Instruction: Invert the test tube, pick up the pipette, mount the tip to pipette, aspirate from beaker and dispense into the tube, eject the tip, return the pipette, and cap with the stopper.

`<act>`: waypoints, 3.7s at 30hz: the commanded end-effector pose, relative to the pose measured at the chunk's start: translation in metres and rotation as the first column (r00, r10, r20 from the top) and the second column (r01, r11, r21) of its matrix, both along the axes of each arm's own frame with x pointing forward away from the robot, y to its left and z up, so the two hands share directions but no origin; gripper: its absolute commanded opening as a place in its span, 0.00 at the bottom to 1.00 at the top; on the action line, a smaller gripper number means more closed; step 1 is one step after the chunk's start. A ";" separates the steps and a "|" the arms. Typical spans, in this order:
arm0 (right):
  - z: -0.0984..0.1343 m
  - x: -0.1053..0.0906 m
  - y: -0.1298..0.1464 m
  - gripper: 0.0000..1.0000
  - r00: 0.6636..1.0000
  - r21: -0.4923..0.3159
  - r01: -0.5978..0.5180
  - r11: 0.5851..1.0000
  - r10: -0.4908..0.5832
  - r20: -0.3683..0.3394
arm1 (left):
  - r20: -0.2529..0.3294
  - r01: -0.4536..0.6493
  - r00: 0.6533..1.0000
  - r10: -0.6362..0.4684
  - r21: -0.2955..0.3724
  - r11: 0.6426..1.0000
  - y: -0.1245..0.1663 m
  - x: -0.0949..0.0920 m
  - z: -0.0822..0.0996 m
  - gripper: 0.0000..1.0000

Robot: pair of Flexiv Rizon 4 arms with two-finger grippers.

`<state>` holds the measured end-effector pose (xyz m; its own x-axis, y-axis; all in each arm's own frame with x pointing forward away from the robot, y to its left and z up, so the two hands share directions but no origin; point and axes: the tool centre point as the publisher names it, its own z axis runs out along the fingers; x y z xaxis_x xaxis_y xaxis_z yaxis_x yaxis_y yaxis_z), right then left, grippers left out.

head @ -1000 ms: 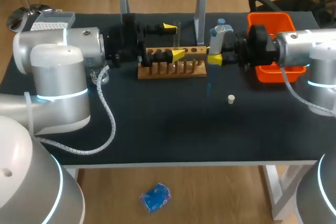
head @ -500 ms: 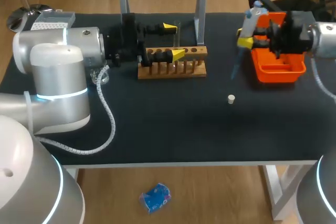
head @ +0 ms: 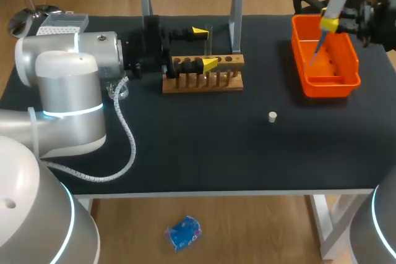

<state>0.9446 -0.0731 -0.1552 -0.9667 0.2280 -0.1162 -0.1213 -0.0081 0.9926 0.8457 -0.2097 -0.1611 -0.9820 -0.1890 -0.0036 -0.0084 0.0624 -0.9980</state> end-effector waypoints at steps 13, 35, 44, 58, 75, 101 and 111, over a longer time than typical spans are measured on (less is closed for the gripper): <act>-0.024 0.038 -0.063 0.00 0.997 -0.014 0.072 0.997 -0.073 -0.034 | 0.001 0.001 1.000 -0.001 -0.003 1.000 0.000 0.000 0.000 1.00; -0.031 0.070 -0.066 0.00 0.997 -0.010 0.067 0.998 -0.067 -0.038 | 0.001 0.001 1.000 -0.001 -0.003 1.000 0.000 0.000 0.000 1.00; -0.031 0.070 -0.066 0.00 0.997 -0.010 0.067 0.998 -0.067 -0.038 | 0.012 -0.025 1.000 0.025 0.015 1.000 -0.002 0.003 0.004 1.00; -0.031 0.070 -0.066 0.00 0.997 -0.010 0.067 0.998 -0.067 -0.038 | 0.059 -0.054 0.997 0.046 0.136 0.989 -0.074 0.063 0.058 1.00; -0.031 0.070 -0.066 0.00 0.997 -0.010 0.067 0.998 -0.067 -0.038 | -0.040 0.031 0.999 -0.018 0.342 0.939 -0.172 0.121 0.070 1.00; -0.031 0.070 -0.066 0.00 0.997 -0.010 0.067 0.998 -0.067 -0.038 | -0.023 0.058 0.998 -0.054 0.324 0.944 -0.215 0.159 0.068 1.00; -0.031 0.070 -0.066 0.00 0.997 -0.010 0.067 0.998 -0.067 -0.038 | 0.001 0.092 0.995 -0.096 0.271 0.958 -0.247 0.175 0.078 1.00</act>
